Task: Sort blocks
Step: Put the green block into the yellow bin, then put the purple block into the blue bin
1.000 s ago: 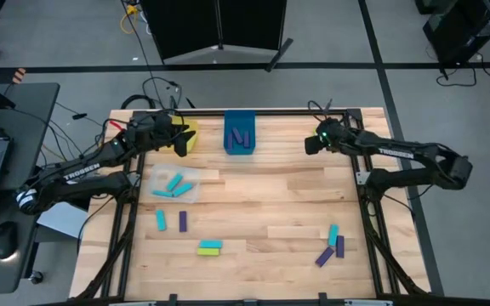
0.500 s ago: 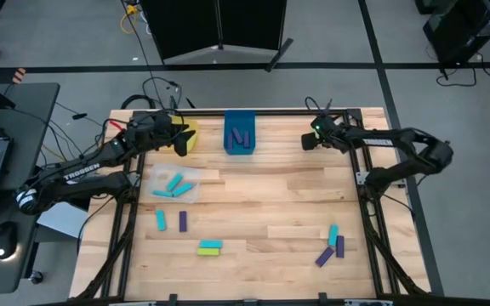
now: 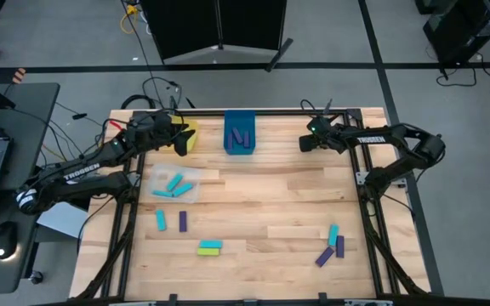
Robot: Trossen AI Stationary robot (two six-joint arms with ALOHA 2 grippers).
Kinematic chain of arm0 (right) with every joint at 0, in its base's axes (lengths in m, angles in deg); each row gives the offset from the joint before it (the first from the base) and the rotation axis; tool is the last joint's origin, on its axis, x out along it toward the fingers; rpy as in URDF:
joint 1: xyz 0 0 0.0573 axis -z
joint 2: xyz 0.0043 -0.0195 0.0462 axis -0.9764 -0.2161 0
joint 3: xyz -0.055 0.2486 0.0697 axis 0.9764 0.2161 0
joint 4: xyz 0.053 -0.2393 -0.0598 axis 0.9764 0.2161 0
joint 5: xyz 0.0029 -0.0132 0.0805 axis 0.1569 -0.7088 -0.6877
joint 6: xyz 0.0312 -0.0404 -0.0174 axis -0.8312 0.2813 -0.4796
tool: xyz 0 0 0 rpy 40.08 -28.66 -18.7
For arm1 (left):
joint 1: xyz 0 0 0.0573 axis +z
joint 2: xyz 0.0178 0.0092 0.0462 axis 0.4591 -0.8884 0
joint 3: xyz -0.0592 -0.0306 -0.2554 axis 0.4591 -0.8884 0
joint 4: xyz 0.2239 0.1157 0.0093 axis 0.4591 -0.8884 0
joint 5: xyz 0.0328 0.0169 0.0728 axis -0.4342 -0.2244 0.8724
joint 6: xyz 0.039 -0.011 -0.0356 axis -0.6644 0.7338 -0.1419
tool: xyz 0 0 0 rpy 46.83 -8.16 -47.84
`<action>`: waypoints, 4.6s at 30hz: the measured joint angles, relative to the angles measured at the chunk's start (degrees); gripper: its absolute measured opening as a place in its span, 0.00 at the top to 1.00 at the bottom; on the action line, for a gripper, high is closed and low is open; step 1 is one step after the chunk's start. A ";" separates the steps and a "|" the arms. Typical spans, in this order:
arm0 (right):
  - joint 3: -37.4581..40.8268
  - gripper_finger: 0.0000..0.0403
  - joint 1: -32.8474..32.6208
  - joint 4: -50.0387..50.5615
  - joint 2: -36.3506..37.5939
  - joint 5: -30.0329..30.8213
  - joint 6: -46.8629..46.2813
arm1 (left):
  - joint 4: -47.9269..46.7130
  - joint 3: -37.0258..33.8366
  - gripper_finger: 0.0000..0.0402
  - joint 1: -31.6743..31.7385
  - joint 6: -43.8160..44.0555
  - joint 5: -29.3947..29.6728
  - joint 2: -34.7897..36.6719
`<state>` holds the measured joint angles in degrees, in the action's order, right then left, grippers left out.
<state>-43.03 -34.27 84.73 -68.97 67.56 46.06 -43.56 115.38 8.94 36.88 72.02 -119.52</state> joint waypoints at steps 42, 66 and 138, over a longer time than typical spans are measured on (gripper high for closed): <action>-1.94 0.70 -17.66 -26.74 9.08 -7.11 0.68 | 7.93 0.00 0.48 0.00 1.69 -2.07 0.00; -53.92 0.70 -21.35 -26.93 -32.30 -26.11 15.05 | 31.42 0.00 0.48 -0.02 4.81 -18.10 8.29; -103.84 0.44 -23.11 -27.89 -68.50 -22.54 11.24 | 31.76 0.00 0.48 -0.02 8.92 -20.57 13.42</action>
<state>-146.87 -57.38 56.84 -137.47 45.02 57.31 -11.80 115.38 8.92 45.80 51.45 -106.10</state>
